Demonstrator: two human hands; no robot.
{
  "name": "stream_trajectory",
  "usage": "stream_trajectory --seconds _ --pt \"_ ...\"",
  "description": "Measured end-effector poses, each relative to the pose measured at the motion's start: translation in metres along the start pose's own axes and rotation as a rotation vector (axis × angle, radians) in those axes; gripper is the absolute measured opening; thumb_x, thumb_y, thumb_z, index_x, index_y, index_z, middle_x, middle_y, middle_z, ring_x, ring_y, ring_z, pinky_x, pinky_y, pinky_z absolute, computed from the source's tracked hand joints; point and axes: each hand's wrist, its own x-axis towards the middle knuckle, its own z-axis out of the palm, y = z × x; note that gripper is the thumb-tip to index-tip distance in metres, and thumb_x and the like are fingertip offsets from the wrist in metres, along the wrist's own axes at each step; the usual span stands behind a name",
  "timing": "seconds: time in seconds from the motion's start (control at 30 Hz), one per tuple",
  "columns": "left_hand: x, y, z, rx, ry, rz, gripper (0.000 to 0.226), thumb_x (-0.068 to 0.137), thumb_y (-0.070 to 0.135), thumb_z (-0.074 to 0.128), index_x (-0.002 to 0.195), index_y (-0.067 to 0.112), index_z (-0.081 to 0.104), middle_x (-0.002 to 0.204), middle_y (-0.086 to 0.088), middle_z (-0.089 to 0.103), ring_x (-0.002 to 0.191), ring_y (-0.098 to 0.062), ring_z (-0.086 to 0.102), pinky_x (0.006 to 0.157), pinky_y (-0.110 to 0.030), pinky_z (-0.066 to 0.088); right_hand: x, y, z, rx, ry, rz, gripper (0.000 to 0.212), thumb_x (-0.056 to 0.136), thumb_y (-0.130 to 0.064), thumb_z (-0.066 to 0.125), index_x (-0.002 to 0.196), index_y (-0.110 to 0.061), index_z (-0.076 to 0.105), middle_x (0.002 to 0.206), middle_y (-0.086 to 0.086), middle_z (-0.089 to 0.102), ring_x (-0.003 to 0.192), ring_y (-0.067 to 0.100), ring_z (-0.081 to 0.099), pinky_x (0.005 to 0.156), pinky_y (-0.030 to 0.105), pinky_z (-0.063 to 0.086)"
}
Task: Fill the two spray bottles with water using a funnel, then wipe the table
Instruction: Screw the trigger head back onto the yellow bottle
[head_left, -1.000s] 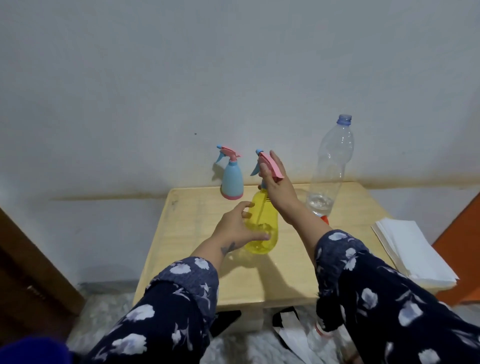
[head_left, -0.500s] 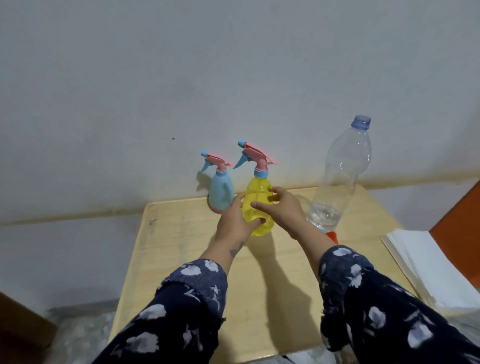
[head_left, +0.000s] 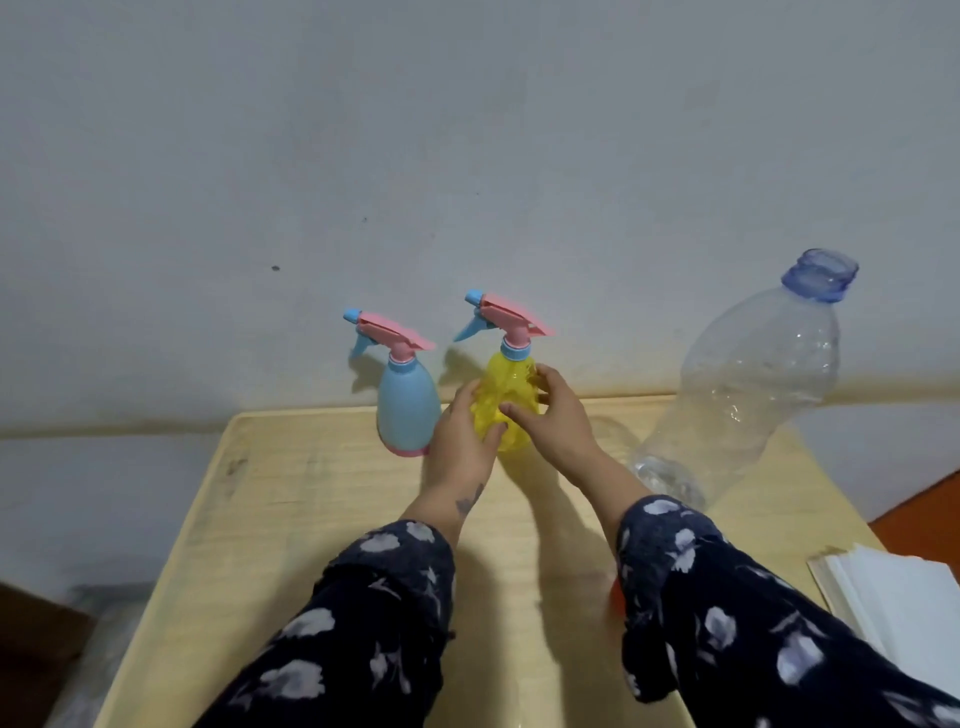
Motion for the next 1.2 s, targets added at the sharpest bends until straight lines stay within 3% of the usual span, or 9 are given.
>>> stream_trajectory --seconds 0.13,0.3,0.4,0.47,0.53,0.67,0.8,1.03,1.2 --pt "0.009 -0.006 0.009 -0.028 0.041 -0.002 0.052 0.088 0.022 0.066 0.132 0.038 0.043 0.126 0.008 0.062 0.116 -0.013 0.059 0.098 -0.043 0.050 0.011 0.008 0.002 -0.001 0.005 -0.026 0.056 0.081 -0.016 0.073 0.132 -0.017 0.048 0.116 -0.004 0.060 0.100 0.008 0.054 0.087 0.024 0.043" --pt "0.008 -0.007 0.010 -0.032 0.040 0.006 0.055 0.091 0.020 0.063 0.140 0.033 0.041 0.130 0.007 0.060 0.118 -0.010 0.057 0.101 -0.041 0.049 0.016 0.010 0.003 -0.008 -0.003 -0.045 0.054 0.084 -0.016 0.070 0.133 -0.017 0.049 0.109 -0.009 0.056 0.099 0.007 0.053 0.088 0.025 0.044" --pt "0.004 -0.004 0.005 0.019 -0.019 0.011 0.068 0.089 0.017 0.067 0.147 0.031 0.034 0.138 0.004 0.055 0.125 -0.012 0.052 0.105 -0.040 0.045 0.010 0.007 0.002 -0.007 -0.044 -0.016 0.069 0.083 -0.022 0.072 0.144 -0.016 0.038 0.133 0.000 0.055 0.119 0.017 0.053 0.103 0.034 0.043" --pt "-0.001 -0.002 0.001 0.083 -0.050 -0.020 0.077 0.088 0.016 0.069 0.151 0.025 0.026 0.147 -0.002 0.046 0.134 -0.018 0.045 0.110 -0.040 0.040 0.002 0.003 -0.001 -0.028 -0.075 0.036 0.085 0.085 -0.026 0.071 0.152 -0.014 0.021 0.152 0.006 0.037 0.138 0.021 0.038 0.111 0.036 0.035" --pt "-0.010 -0.003 -0.002 0.119 -0.049 -0.027 0.075 0.085 0.015 0.070 0.149 0.020 0.031 0.145 -0.006 0.046 0.133 -0.022 0.045 0.109 -0.039 0.040 -0.011 -0.002 -0.005 -0.052 -0.097 0.071 0.084 0.087 -0.022 0.067 0.152 -0.011 0.016 0.155 0.010 0.032 0.141 0.023 0.034 0.111 0.032 0.033" --pt "-0.036 0.001 -0.014 0.197 -0.058 0.022 0.054 0.084 0.012 0.067 0.135 0.020 0.050 0.134 -0.003 0.054 0.118 -0.020 0.056 0.098 -0.035 0.047 -0.048 -0.014 -0.019 -0.097 -0.174 0.044 0.059 0.091 -0.013 0.060 0.144 -0.009 0.034 0.136 0.009 0.051 0.125 0.025 0.049 0.085 0.022 0.036" --pt "-0.068 0.014 -0.019 0.202 -0.082 0.055 0.042 0.088 0.010 0.063 0.129 0.018 0.056 0.131 -0.002 0.056 0.103 -0.015 0.055 0.090 -0.029 0.044 -0.091 -0.013 -0.033 -0.153 -0.175 0.053 0.059 0.093 -0.018 0.057 0.146 -0.016 0.034 0.137 0.009 0.052 0.127 0.024 0.049 0.102 0.034 0.041" --pt "-0.121 0.069 0.010 0.117 -0.149 0.174 0.039 0.093 0.022 0.061 0.131 0.015 0.053 0.134 -0.002 0.055 0.117 -0.023 0.055 0.094 -0.032 0.044 -0.172 0.011 -0.097 -0.218 -0.066 0.071 0.044 0.092 -0.014 0.054 0.135 -0.014 0.048 0.112 0.003 0.059 0.108 0.021 0.058 0.088 0.028 0.043" --pt "-0.129 0.118 0.050 0.017 -0.160 0.191 0.068 0.087 0.032 0.070 0.143 0.015 0.037 0.146 -0.003 0.042 0.129 -0.024 0.046 0.107 -0.039 0.040 -0.199 0.061 -0.158 -0.452 -0.016 0.177 0.039 0.091 -0.019 0.055 0.129 -0.016 0.054 0.124 0.007 0.060 0.106 0.024 0.058 0.091 0.033 0.045"
